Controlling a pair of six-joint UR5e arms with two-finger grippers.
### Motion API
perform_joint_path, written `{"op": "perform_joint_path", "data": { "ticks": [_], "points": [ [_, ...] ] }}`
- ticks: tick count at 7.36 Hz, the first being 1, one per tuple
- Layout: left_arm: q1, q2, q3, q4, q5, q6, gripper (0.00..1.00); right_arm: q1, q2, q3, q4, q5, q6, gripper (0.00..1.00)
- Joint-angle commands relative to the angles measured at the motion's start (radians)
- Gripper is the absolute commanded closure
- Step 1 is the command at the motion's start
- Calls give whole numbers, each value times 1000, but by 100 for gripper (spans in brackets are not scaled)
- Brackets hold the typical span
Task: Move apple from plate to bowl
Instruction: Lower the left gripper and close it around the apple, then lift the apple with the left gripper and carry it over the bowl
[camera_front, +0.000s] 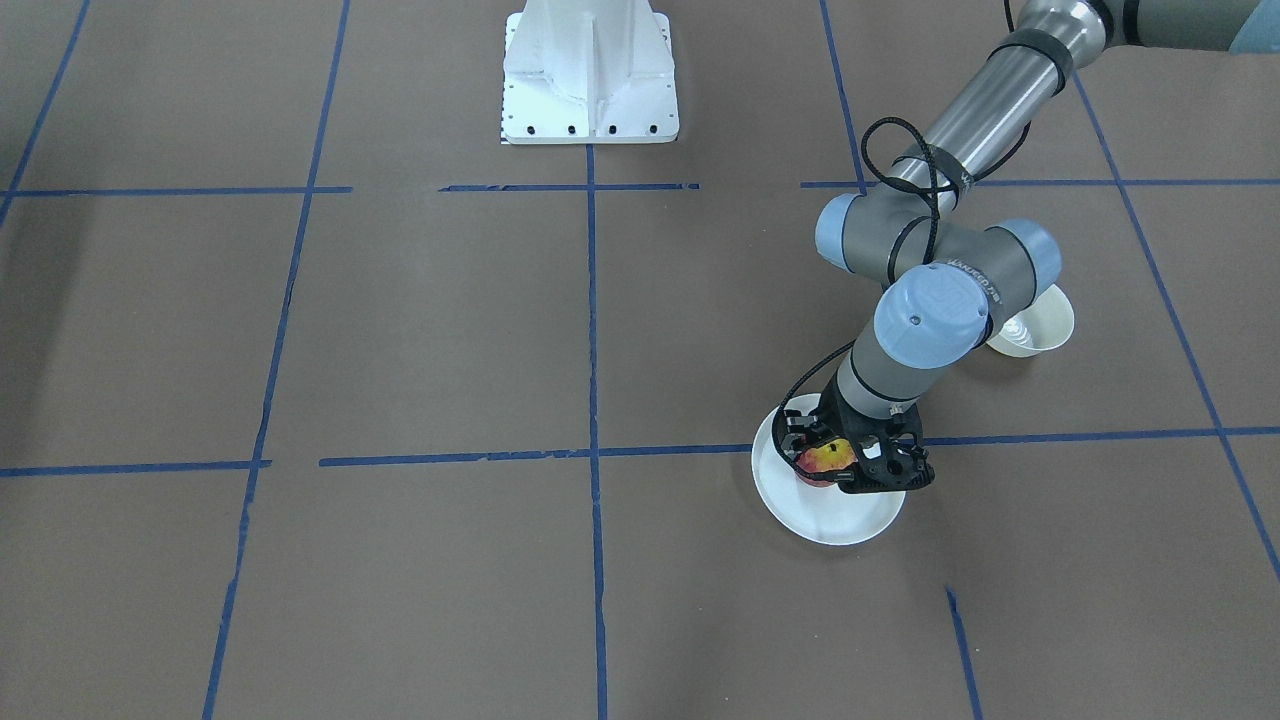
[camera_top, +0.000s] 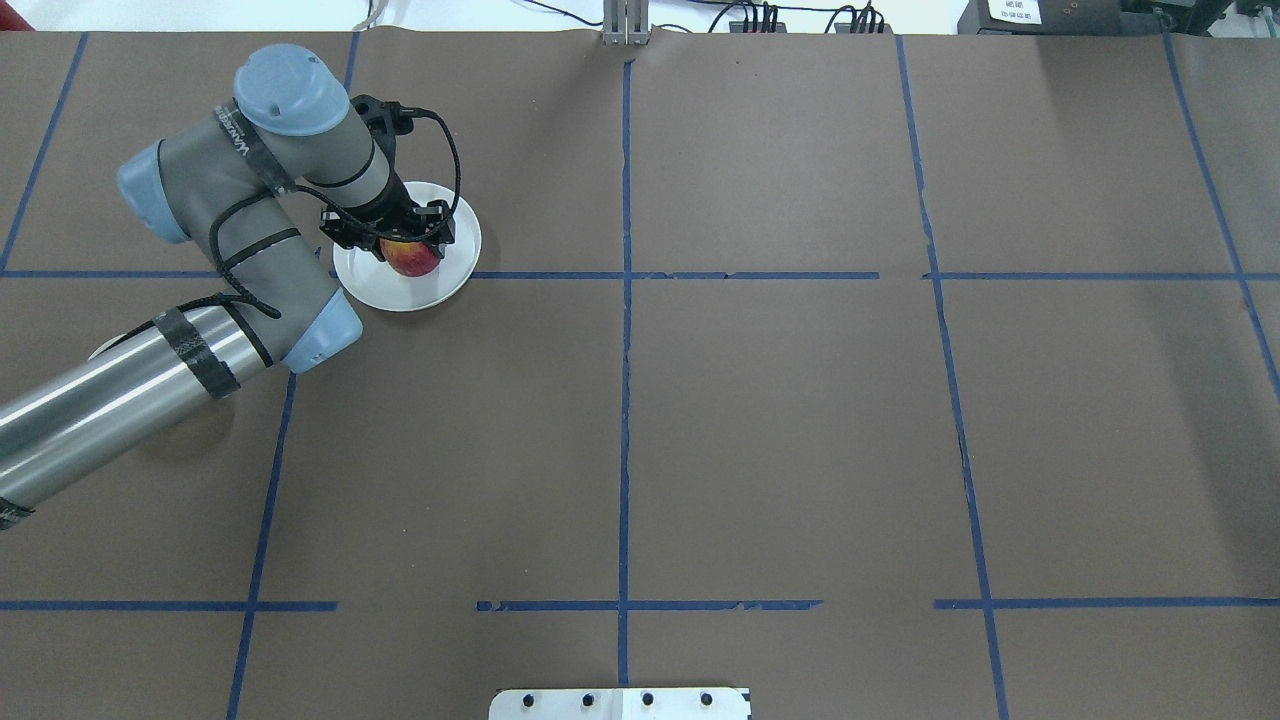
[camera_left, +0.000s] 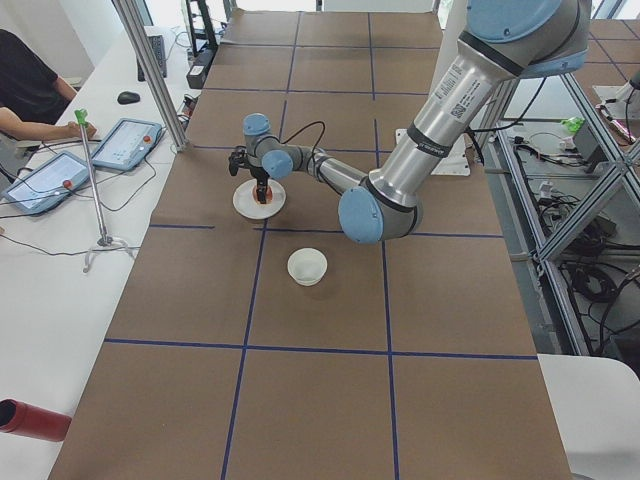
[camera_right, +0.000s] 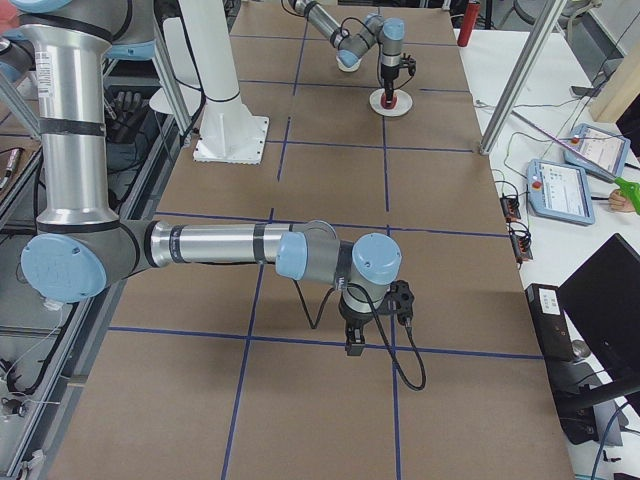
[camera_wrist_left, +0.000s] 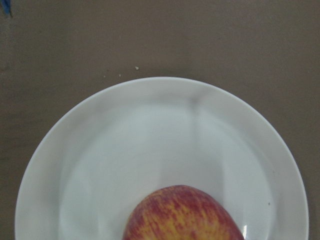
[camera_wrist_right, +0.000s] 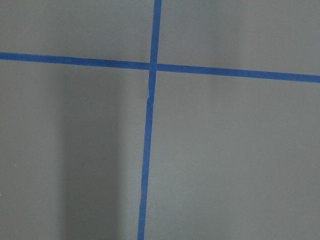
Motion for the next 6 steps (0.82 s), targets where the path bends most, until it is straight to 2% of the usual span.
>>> {"op": "perform_joint_path", "data": {
  "ticks": [1, 3, 5, 6],
  "points": [
    [-63, 12, -76, 23, -6, 16, 100, 0, 0, 0, 0, 0, 0, 0],
    [-107, 79, -246, 178, -7, 118, 100, 0, 0, 0, 0, 0, 0, 0],
    [-121, 310, -540, 218, -6, 165, 100, 0, 0, 0, 0, 0, 0, 0],
    [-124, 414, -605, 197, -1, 166, 100, 0, 0, 0, 0, 0, 0, 0]
  ]
}}
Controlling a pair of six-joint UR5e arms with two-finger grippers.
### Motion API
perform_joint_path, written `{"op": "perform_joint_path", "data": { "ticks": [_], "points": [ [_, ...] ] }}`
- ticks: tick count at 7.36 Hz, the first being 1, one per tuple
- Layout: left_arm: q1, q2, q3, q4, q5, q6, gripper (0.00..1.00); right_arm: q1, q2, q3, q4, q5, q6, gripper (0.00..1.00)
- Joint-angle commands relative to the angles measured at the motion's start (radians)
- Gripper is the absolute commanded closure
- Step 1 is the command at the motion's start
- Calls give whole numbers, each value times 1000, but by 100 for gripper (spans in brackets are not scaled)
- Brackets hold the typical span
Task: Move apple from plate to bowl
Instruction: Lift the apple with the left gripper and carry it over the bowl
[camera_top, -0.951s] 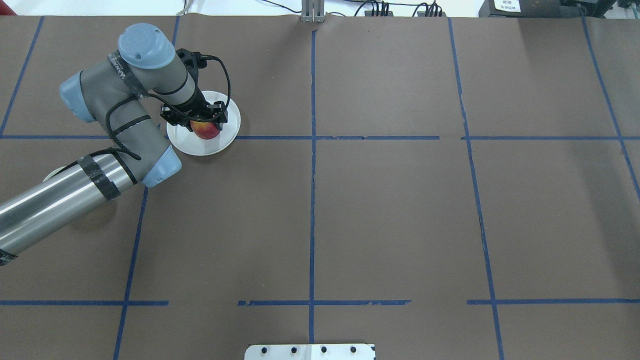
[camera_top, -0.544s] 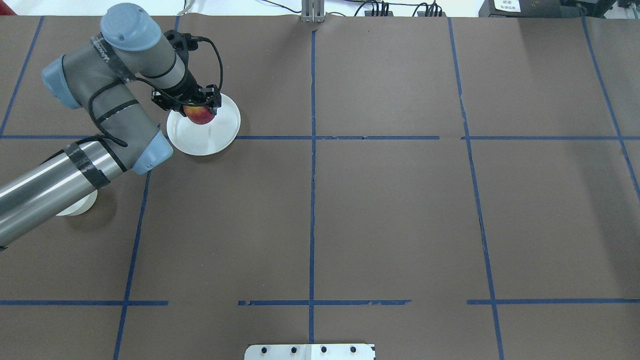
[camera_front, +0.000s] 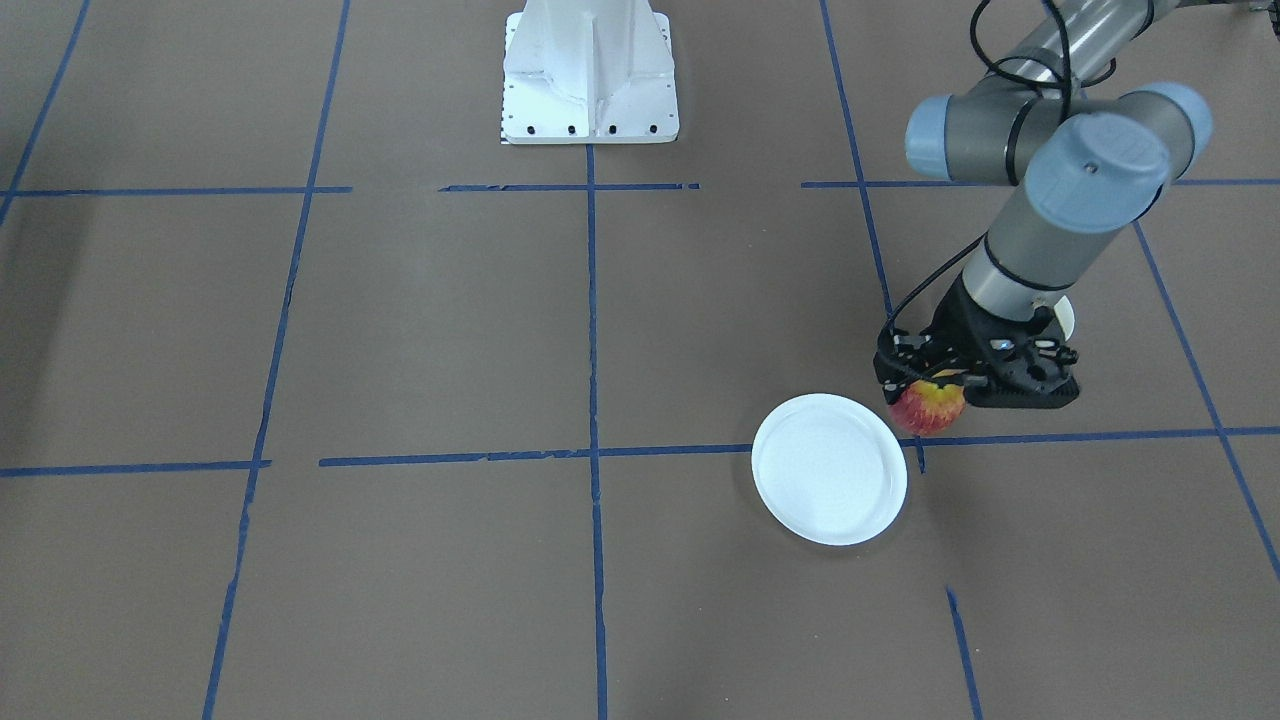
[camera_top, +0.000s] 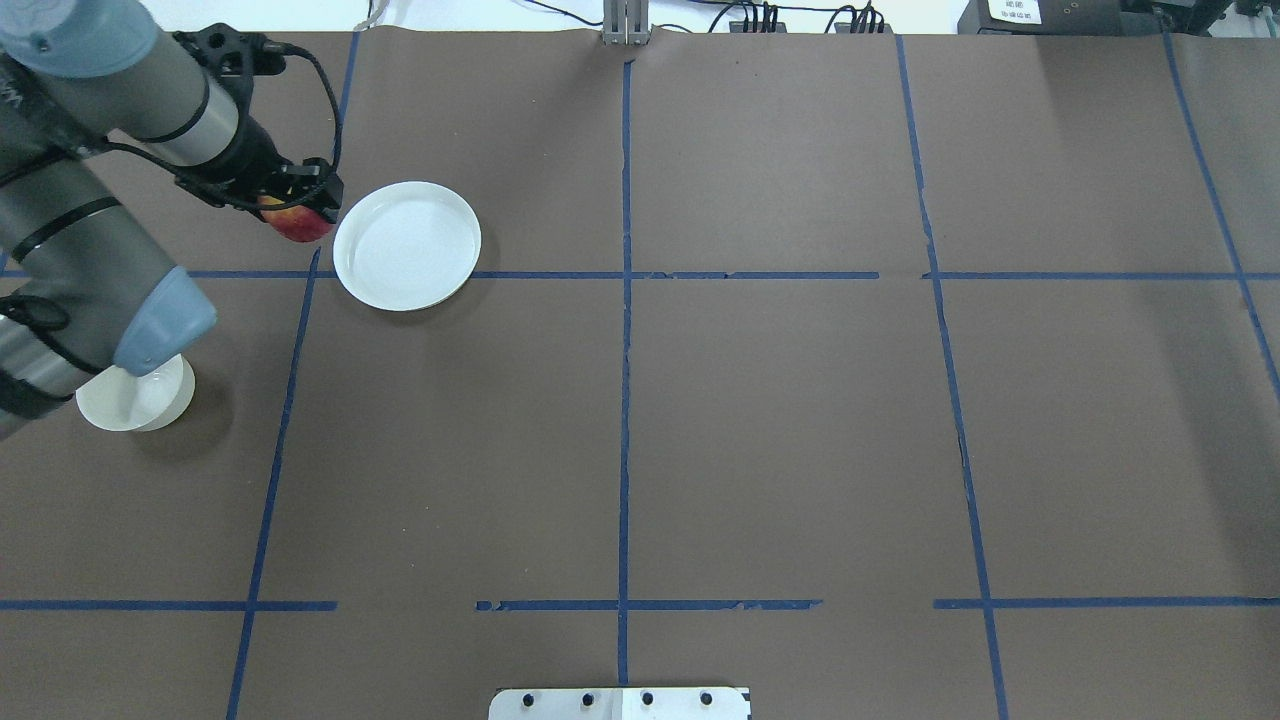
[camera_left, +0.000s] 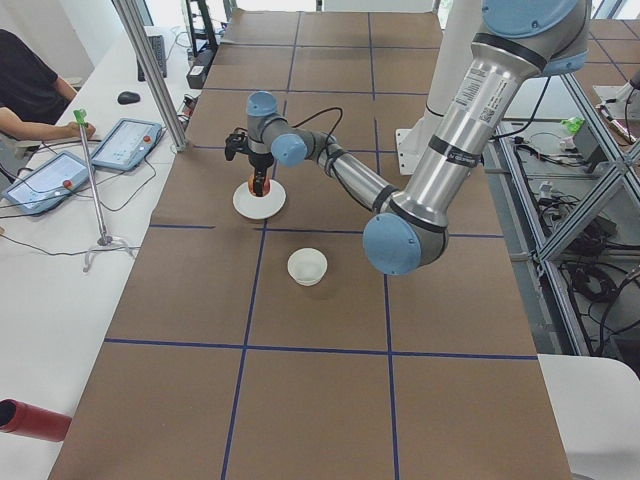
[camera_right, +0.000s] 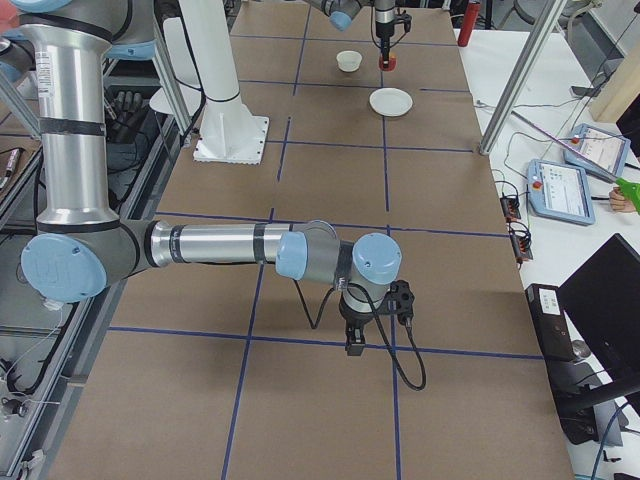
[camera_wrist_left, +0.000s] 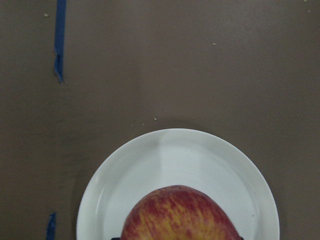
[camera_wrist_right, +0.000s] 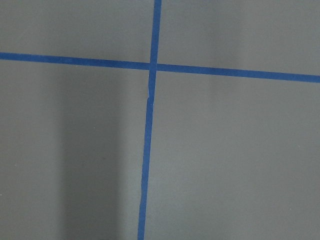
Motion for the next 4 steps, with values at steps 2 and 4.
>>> {"op": "perform_joint_path", "data": {
  "ticks": [2, 4],
  "points": [
    [-8, 370, -153, -263, 6, -22, 100, 0, 0, 0, 0, 0, 0, 0],
    [-8, 461, -133, -374, 7, -60, 100, 0, 0, 0, 0, -1, 0, 0]
  ]
}}
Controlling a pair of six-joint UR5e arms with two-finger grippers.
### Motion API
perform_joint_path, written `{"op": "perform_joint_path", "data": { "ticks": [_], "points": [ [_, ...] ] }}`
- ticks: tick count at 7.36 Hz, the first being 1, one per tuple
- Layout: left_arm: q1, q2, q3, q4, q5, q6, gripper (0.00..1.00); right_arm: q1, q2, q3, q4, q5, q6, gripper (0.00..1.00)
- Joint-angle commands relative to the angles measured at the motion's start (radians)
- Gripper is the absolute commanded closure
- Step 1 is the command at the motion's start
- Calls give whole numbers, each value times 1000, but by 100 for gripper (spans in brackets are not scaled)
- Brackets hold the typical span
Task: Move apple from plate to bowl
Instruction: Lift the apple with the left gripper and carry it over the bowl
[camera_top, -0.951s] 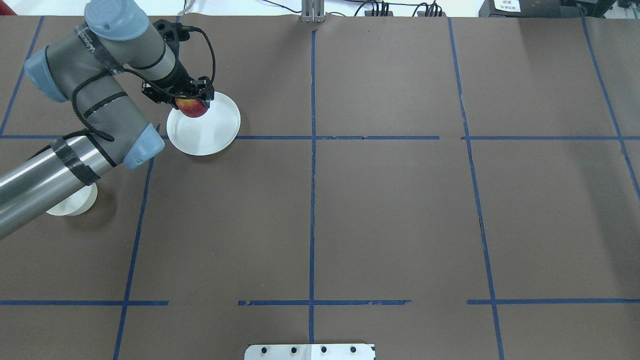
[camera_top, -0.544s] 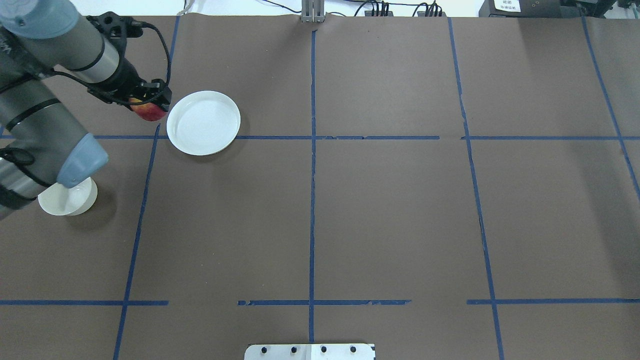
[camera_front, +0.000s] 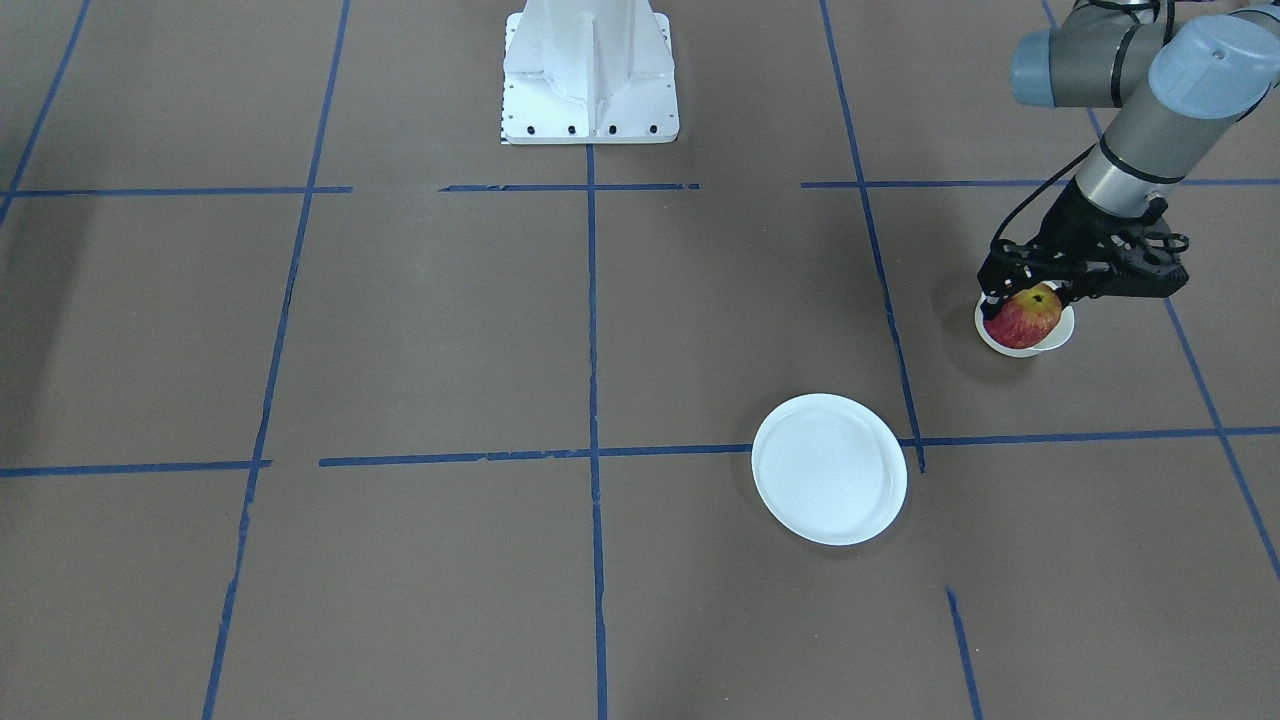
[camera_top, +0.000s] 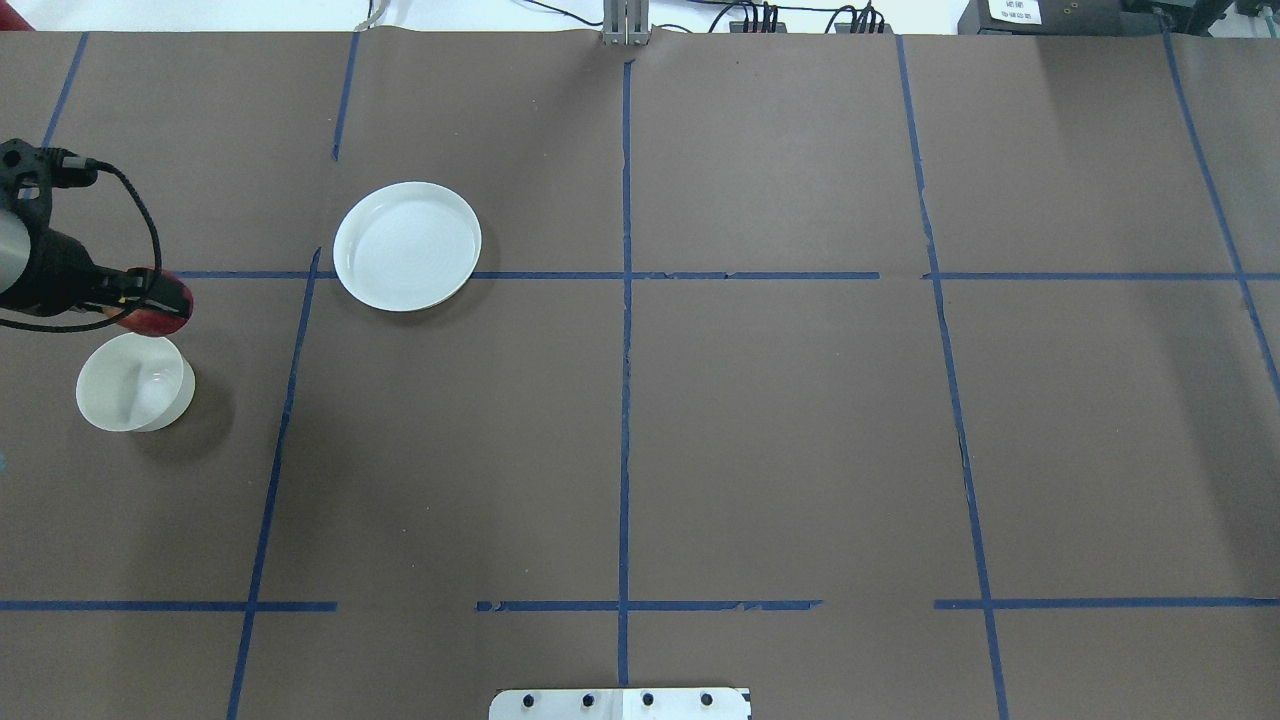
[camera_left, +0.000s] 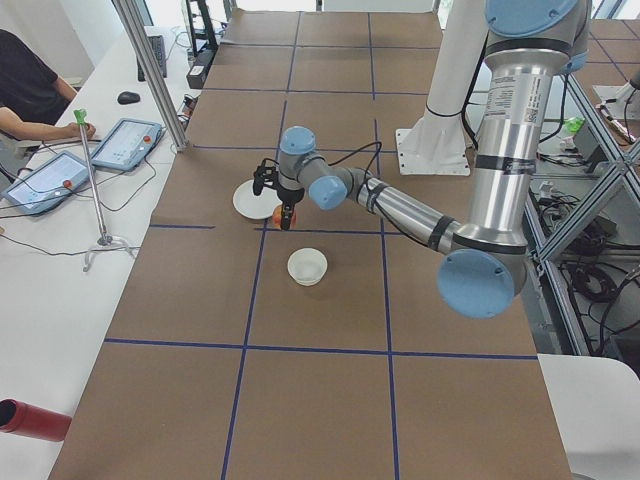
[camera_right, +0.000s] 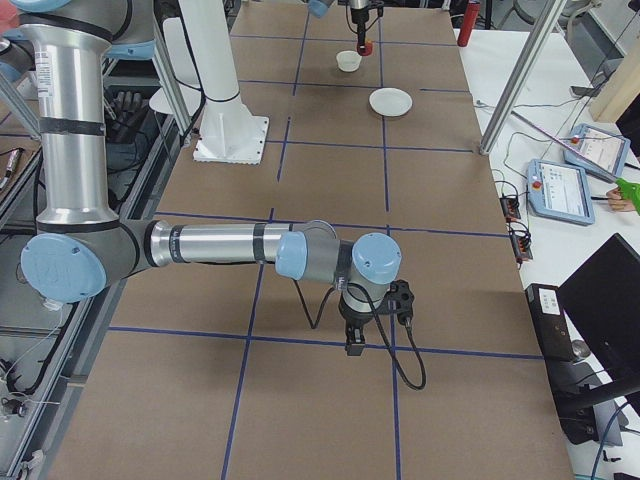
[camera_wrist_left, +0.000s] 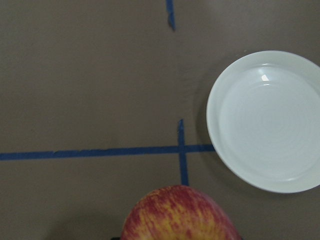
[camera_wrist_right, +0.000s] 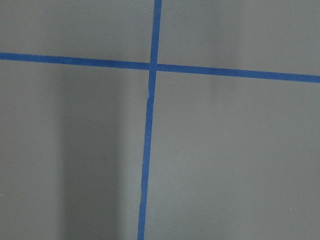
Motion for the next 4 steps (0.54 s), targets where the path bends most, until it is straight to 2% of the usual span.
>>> {"op": "perform_joint_path", "data": {
  "ticks": [1, 4],
  "points": [
    [4, 59, 34, -65, 0, -24, 100, 0, 0, 0, 0, 0, 0, 0],
    [10, 49, 88, -67, 0, -30, 100, 0, 0, 0, 0, 0, 0, 0]
  ]
}}
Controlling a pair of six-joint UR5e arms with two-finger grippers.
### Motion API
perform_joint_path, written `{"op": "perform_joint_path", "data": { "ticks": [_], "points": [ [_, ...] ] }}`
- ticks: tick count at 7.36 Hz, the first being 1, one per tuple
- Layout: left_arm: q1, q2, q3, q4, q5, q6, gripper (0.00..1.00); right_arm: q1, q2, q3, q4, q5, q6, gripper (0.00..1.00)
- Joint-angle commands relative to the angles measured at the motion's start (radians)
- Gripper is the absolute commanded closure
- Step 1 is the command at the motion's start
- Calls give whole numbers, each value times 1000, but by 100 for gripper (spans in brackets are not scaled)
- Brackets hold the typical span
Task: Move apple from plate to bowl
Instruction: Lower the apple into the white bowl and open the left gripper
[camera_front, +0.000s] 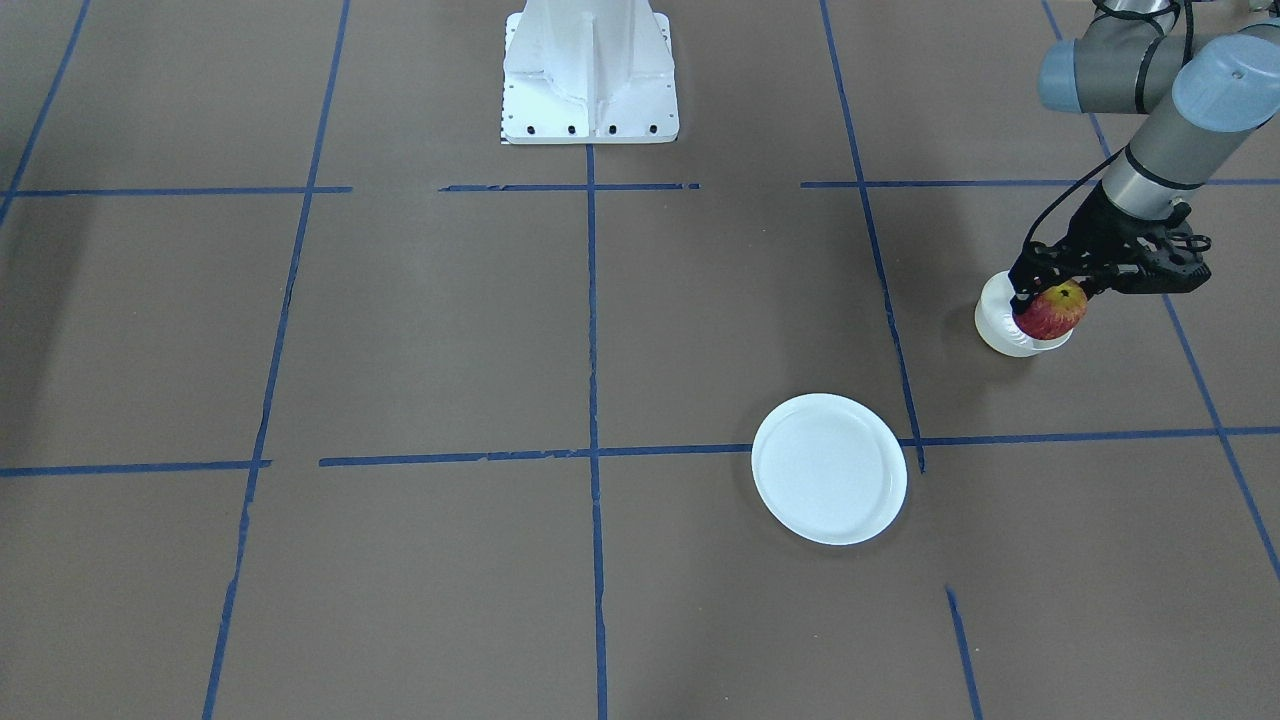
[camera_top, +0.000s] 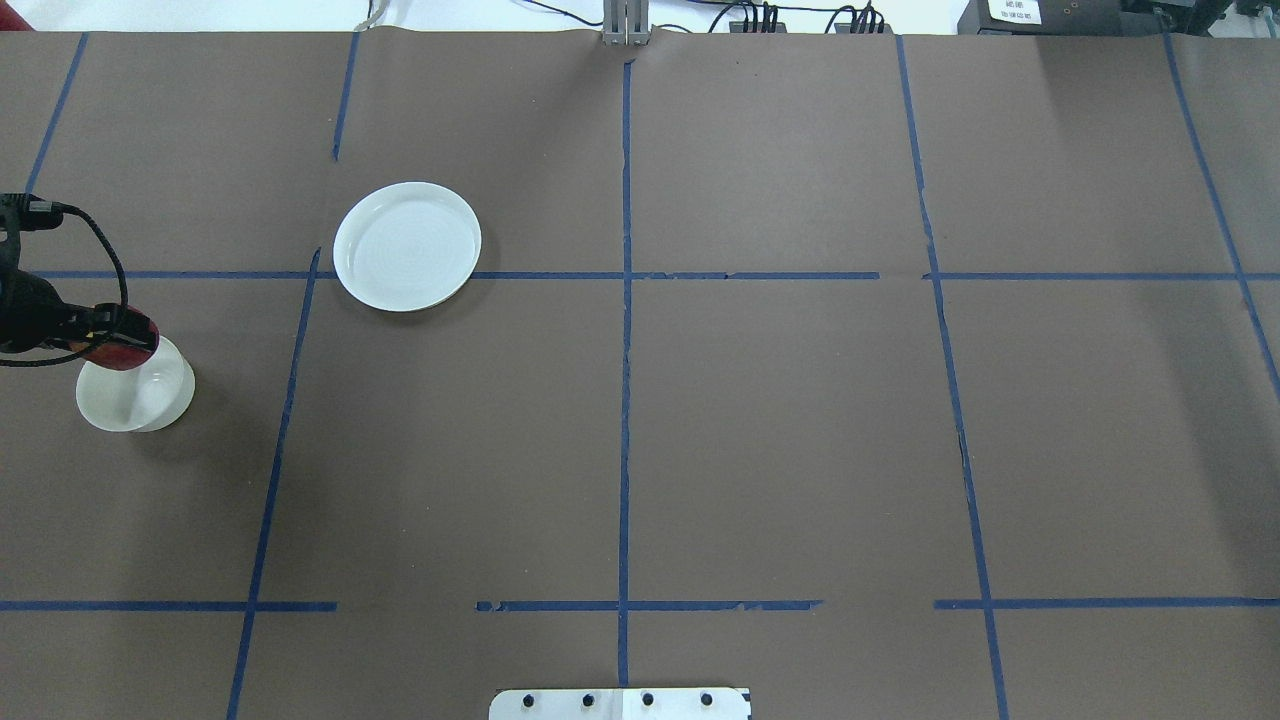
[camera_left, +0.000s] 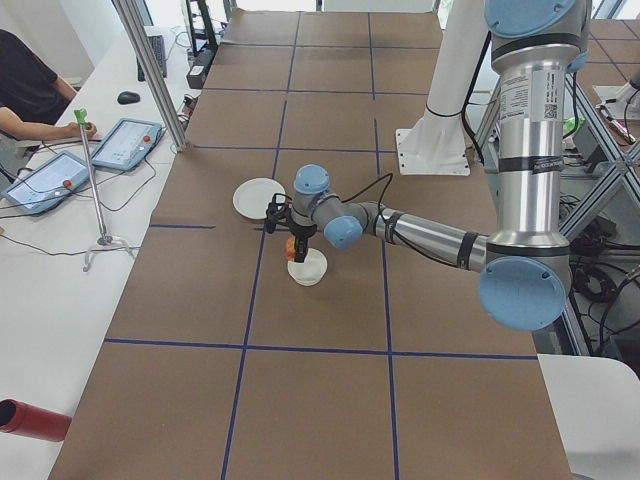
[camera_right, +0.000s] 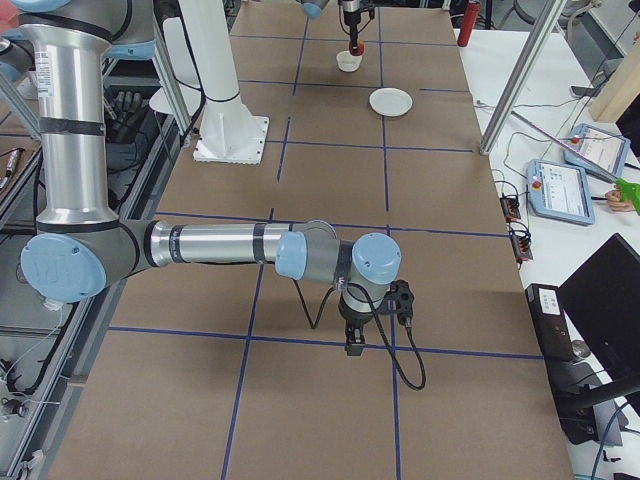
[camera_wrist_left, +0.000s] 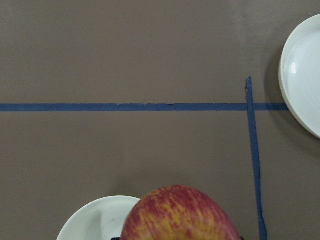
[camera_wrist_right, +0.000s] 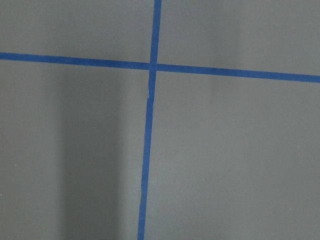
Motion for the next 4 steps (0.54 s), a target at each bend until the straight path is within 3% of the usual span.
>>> {"op": "perform_joint_path", "data": {
  "ticks": [1, 4],
  "points": [
    [1, 2, 15, -1, 0, -2, 100, 0, 0, 0, 0, 0, 0, 0],
    [17, 9, 33, -1, -3, -2, 100, 0, 0, 0, 0, 0, 0, 0]
  ]
}}
